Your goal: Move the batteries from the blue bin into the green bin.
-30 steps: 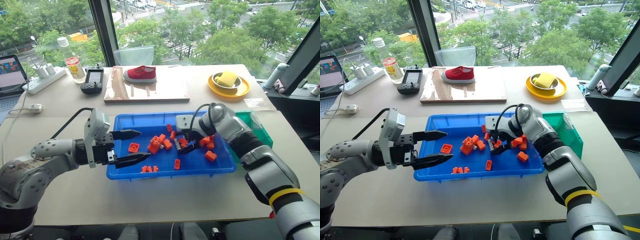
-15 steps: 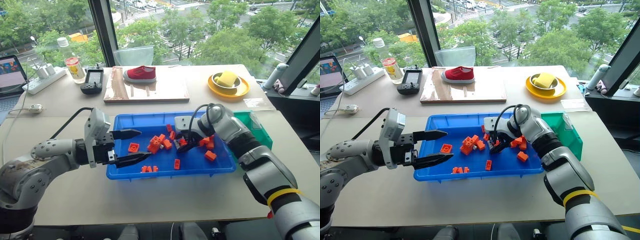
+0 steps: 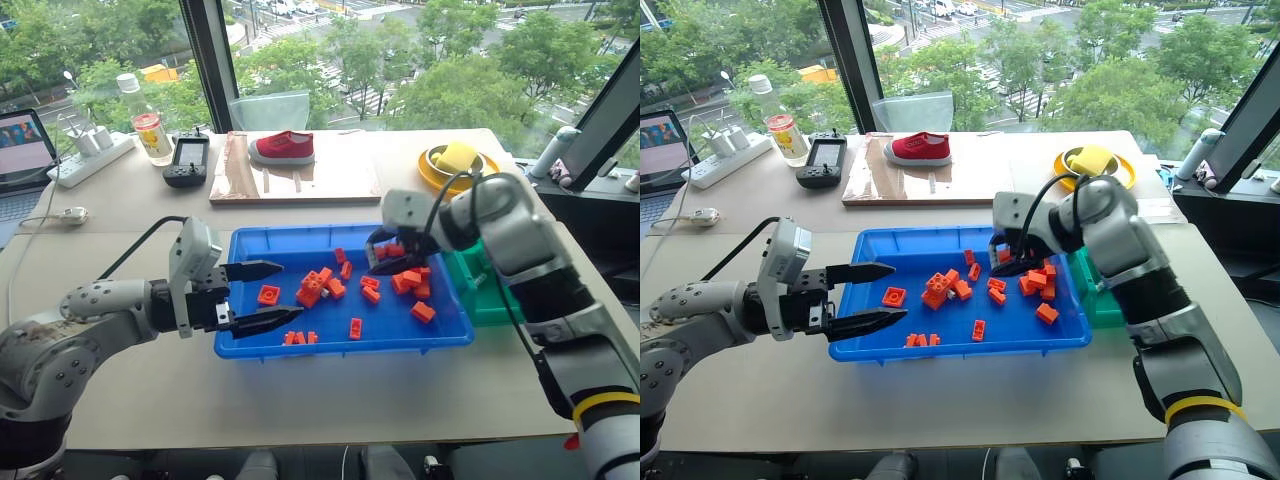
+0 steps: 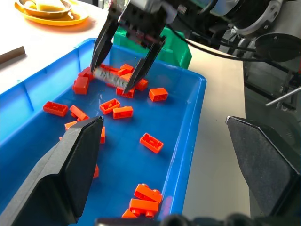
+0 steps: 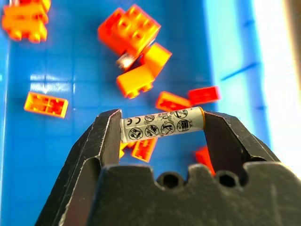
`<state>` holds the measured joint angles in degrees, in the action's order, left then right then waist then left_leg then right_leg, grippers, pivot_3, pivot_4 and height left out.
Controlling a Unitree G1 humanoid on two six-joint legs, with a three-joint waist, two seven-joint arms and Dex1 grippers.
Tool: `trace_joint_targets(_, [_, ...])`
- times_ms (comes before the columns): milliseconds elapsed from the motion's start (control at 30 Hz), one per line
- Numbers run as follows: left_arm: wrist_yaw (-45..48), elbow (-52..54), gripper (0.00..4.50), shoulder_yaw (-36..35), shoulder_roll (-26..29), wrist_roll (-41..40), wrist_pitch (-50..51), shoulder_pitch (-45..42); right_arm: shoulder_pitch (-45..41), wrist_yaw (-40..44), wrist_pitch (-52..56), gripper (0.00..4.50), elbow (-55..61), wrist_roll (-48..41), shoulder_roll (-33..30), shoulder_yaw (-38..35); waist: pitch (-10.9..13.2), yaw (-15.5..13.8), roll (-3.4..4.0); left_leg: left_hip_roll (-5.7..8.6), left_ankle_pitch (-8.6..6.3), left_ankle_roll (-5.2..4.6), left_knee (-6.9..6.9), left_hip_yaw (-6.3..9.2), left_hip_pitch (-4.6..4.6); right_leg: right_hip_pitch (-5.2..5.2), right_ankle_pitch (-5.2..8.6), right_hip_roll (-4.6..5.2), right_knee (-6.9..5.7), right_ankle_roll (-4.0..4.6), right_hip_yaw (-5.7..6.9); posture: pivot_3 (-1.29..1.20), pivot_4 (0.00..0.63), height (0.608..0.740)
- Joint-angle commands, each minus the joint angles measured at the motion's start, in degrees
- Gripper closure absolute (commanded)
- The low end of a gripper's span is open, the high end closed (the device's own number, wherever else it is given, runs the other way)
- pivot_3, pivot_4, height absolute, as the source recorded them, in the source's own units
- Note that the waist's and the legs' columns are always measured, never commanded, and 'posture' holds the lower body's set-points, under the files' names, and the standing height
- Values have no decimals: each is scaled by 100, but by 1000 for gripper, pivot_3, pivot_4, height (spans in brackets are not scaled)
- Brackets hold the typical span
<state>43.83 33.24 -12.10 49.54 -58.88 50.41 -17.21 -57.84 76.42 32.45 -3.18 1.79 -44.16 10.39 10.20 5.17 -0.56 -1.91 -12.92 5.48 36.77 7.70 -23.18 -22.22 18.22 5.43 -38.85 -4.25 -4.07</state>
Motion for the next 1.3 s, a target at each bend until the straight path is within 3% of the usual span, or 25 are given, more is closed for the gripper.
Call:
trace_joint_targets(33, [14, 110, 0, -79, 70, -105, 5, -36, 266, -598, 550, 1983, -6, 101, -819, -850, 0, -58, -1, 1, 0, 0, 0, -1, -1, 0, 0, 1, 2, 0, 0, 0, 150, 740])
trace_joint_targets(200, [49, 59, 0, 16, 34, -64, -21, -79, 1182, -1128, 849, 1983, -78, 153, -1579, -1302, 1, -137, -1, 2, -7, -12, 1, -8, -2, 2, 0, 4, 13, 0, -5, 0, 150, 740])
trace_joint_targets(500, [112, 2, 0, 144, 2, 7, -73, -164, 2141, -1587, 1302, 1983, 356, -174, -1679, -1498, 4, -98, 8, 0, -12, -22, 1, -17, 2, -1, 0, 2, 10, 0, -13, 0, 150, 740])
trace_joint_targets(567, [119, -1, 0, 150, 3, 20, -83, -176, 2214, -1698, 1283, 968, 368, -194, -1715, -1484, 4, -117, 7, 1, -12, -21, 1, -16, 2, 0, 0, 2, 10, 0, -12, 0, 150, 740])
trace_joint_targets(600, [124, -9, 0, 150, 5, 31, -89, -182, 2238, -1721, 1288, 847, 391, -230, -1726, -1486, 4, -119, 7, 1, -12, -21, 2, -16, 0, 0, 0, 2, 12, 0, -12, 0, 150, 740])
trace_joint_targets(667, [139, -26, 0, 149, 14, 62, -107, -185, 2263, -1740, 1319, 152, 494, -307, -1750, -1490, 4, -129, 7, 1, -12, -21, 2, -16, 0, 0, 0, 3, 13, 0, -12, 0, 150, 740])
trace_joint_targets(933, [363, -493, 0, -362, 449, 591, -313, 79, 1912, -1617, 1735, 26, 1512, -1124, -1676, -1742, 6, -94, 11, -2, -12, -22, 1, -16, 2, 0, 0, 0, 15, 0, -12, 0, 150, 740])
trace_joint_targets(1067, [676, -645, 0, -510, 706, 861, -484, 310, 1351, -1715, 2162, 26, 2169, -1527, -1025, -1005, 6, -77, 11, -3, -13, -22, -1, -16, 5, 0, 0, -1, 15, 0, -12, 0, 150, 740])
trace_joint_targets(1167, [666, -742, 0, -609, 748, 999, -583, 327, 949, -2086, 2534, 26, 2460, -1682, 274, 40, 5, -42, 8, -8, -12, -22, -4, -12, 10, 3, 0, -7, 12, 0, -10, 0, 150, 740])
trace_joint_targets(1300, [712, -750, 0, -714, 835, 1125, -611, 372, 983, -2325, 2574, 26, 2472, -1612, 1099, 926, 9, -107, 9, -4, -10, -17, -4, -2, -10, -8, 0, -4, 1, 0, -2, 0, 150, 740])
